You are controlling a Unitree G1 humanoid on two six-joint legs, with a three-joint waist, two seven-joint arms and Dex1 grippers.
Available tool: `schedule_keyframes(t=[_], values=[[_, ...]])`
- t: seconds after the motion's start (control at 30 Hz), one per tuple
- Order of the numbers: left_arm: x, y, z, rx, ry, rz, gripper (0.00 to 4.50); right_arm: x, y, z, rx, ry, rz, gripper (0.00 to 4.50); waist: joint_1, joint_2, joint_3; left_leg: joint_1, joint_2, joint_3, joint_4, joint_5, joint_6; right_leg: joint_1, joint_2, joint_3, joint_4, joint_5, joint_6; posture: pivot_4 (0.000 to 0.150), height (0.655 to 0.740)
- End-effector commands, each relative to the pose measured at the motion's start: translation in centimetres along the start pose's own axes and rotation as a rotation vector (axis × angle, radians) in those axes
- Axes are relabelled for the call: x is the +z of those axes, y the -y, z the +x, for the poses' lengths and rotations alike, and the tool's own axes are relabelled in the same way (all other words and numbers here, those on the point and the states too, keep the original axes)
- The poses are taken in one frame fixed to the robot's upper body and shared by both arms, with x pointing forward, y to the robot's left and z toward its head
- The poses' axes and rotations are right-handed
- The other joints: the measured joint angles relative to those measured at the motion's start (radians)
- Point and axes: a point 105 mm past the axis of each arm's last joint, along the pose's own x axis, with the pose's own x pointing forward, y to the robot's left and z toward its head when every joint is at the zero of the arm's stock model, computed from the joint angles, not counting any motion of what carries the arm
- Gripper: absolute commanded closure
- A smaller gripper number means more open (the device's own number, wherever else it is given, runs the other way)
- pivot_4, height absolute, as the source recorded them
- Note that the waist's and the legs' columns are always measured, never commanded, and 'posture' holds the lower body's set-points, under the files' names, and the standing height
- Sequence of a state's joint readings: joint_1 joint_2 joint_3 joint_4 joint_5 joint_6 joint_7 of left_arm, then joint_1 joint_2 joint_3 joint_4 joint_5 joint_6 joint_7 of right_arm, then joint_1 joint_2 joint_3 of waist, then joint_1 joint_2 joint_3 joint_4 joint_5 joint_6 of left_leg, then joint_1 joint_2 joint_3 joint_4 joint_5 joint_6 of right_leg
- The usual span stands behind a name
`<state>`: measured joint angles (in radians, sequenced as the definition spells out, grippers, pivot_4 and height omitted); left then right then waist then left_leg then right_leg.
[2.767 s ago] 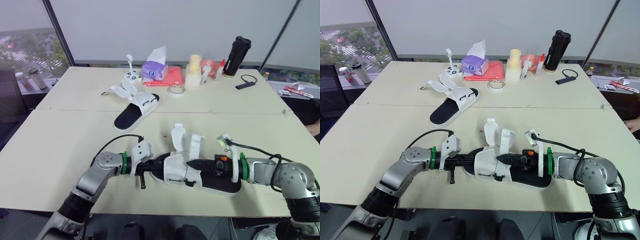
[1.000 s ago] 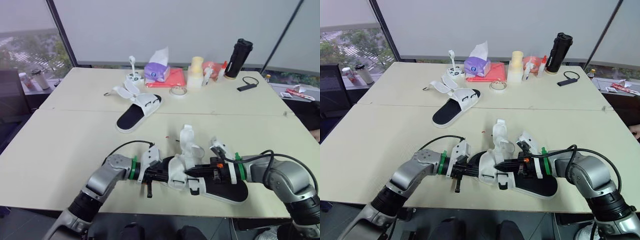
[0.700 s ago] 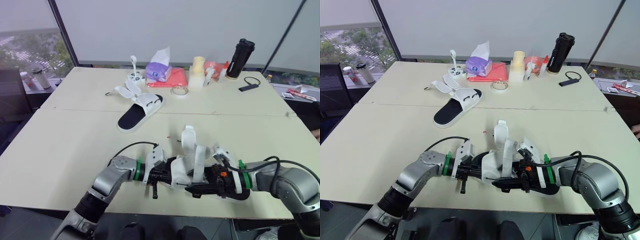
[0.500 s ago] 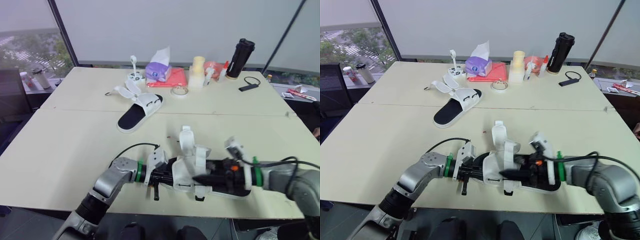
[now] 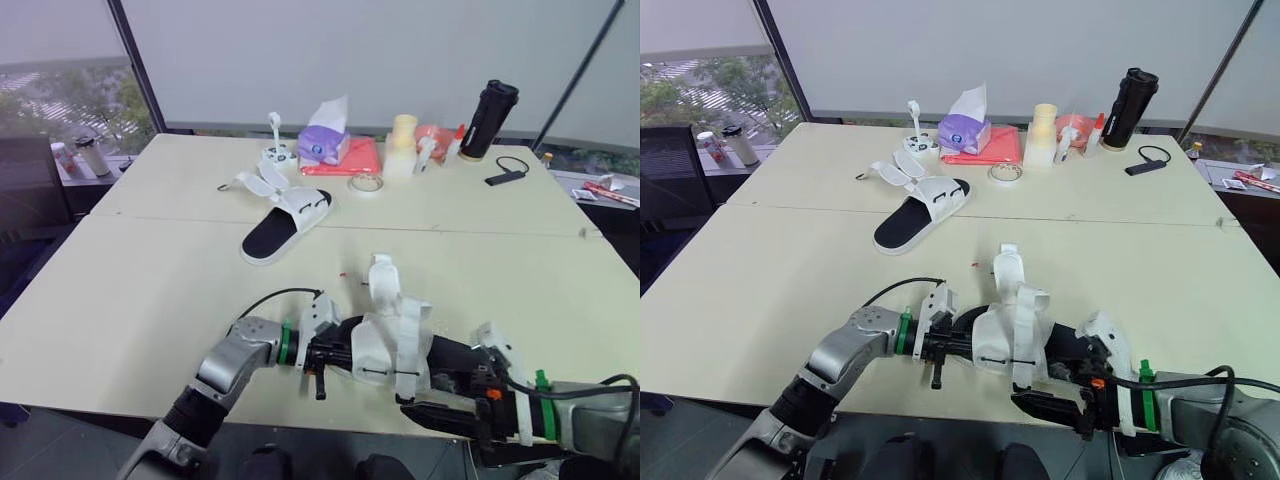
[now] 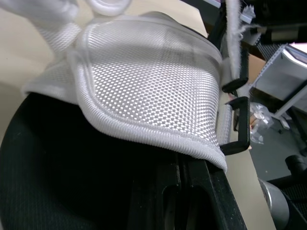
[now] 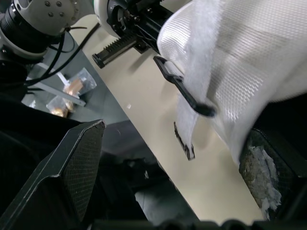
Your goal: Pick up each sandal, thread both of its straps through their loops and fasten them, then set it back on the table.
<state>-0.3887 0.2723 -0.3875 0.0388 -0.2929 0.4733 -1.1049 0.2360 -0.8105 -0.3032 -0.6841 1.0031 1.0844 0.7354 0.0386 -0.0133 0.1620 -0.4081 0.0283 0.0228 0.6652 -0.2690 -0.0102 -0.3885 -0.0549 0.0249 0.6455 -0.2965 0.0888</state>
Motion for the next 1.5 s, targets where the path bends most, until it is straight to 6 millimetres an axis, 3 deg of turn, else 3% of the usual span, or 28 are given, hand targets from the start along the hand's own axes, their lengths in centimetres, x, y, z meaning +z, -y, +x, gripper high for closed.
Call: schedule_keyframes(t=[0.03, 0.23, 0.37, 0.47, 0.57, 0.83, 0.9, 1.03, 1.3, 1.5], values=[[-1.6, -0.4, -0.1, 0.037, -0.055, -0.042, 4.5, 0.0, -0.7, 0.2, 0.032, 0.01, 0.005, 0.13, 0.0, 0.0, 0.0, 0.0, 0.0, 0.0, 0.0, 0.0, 0.0, 0.0, 0.0, 0.0, 0.0, 0.0, 0.0, 0.15, 0.74], [-1.8, -0.5, -0.4, 0.048, -0.059, -0.052, 4.5, 1.9, 2.1, -2.4, -0.136, 0.071, -0.045, 0.13, -0.001, 0.0, 0.0, 0.0, 0.0, 0.0, 0.0, 0.0, 0.0, 0.0, 0.0, 0.0, 0.0, 0.0, 0.0, 0.15, 0.74], [-2.1, -0.5, -0.2, 0.052, -0.055, -0.062, 4.5, 2.6, 2.3, -3.0, -0.157, 0.074, -0.077, 0.13, 0.0, 0.0, 0.0, 0.0, 0.0, 0.0, 0.0, 0.0, 0.0, 0.0, 0.0, 0.0, 0.0, 0.0, 0.0, 0.15, 0.74], [-1.1, -1.7, 0.6, 0.114, 0.015, -0.059, 4.5, 2.6, 3.0, -2.0, -0.172, 0.082, -0.108, 0.13, 0.001, 0.0, 0.0, 0.0, 0.0, 0.0, 0.0, 0.0, 0.0, 0.0, 0.0, 0.0, 0.0, 0.0, 0.0, 0.15, 0.74], [0.2, -2.8, 1.6, 0.168, 0.086, -0.045, 4.5, 3.2, 3.9, -2.5, -0.195, 0.117, -0.102, 0.13, 0.005, 0.0, 0.0, 0.0, -0.002, 0.0, 0.001, 0.0, 0.0, 0.001, -0.002, 0.0, 0.0, 0.0, 0.0, 0.15, 0.74], [0.3, -2.6, 4.2, 0.074, 0.076, -0.012, 4.5, 3.7, 5.1, -4.7, -0.262, 0.118, -0.114, 0.13, 0.004, 0.0, 0.0, -0.001, -0.007, 0.0, 0.002, 0.0, 0.0, 0.001, -0.006, 0.0, -0.001, 0.001, 0.002, 0.15, 0.74], [0.2, -2.9, 4.0, 0.09, 0.081, -0.03, 4.5, 3.5, 4.7, -5.3, -0.253, 0.108, -0.095, 0.13, 0.006, 0.0, 0.0, -0.001, -0.008, 0.0, 0.002, 0.0, 0.001, 0.001, -0.007, 0.0, -0.001, 0.001, 0.002, 0.15, 0.74], [-1.0, -2.8, 2.9, 0.091, 0.044, -0.049, 4.5, 1.9, 1.5, -5.6, -0.122, 0.056, -0.009, 0.13, 0.002, 0.0, 0.0, -0.002, -0.009, -0.001, 0.001, 0.0, 0.001, 0.002, -0.008, 0.0, -0.001, 0.001, 0.003, 0.15, 0.74], [-1.8, -1.2, 1.4, 0.04, -0.001, -0.07, 4.5, 0.0, -2.1, -3.8, 0.02, 0.013, 0.046, 0.13, -0.014, 0.0, 0.0, 0.0, -0.004, -0.001, -0.001, -0.001, 0.002, 0.001, -0.004, 0.0, 0.0, 0.0, 0.005, 0.15, 0.74], [-2.0, 0.7, 1.1, -0.049, -0.05, -0.103, 4.5, -1.2, -1.4, -2.0, -0.015, -0.011, 0.039, 0.13, -0.025, 0.0, -0.001, 0.0, -0.002, -0.002, -0.002, -0.001, 0.002, 0.0, -0.001, -0.001, 0.0, -0.001, 0.006, 0.15, 0.74]])
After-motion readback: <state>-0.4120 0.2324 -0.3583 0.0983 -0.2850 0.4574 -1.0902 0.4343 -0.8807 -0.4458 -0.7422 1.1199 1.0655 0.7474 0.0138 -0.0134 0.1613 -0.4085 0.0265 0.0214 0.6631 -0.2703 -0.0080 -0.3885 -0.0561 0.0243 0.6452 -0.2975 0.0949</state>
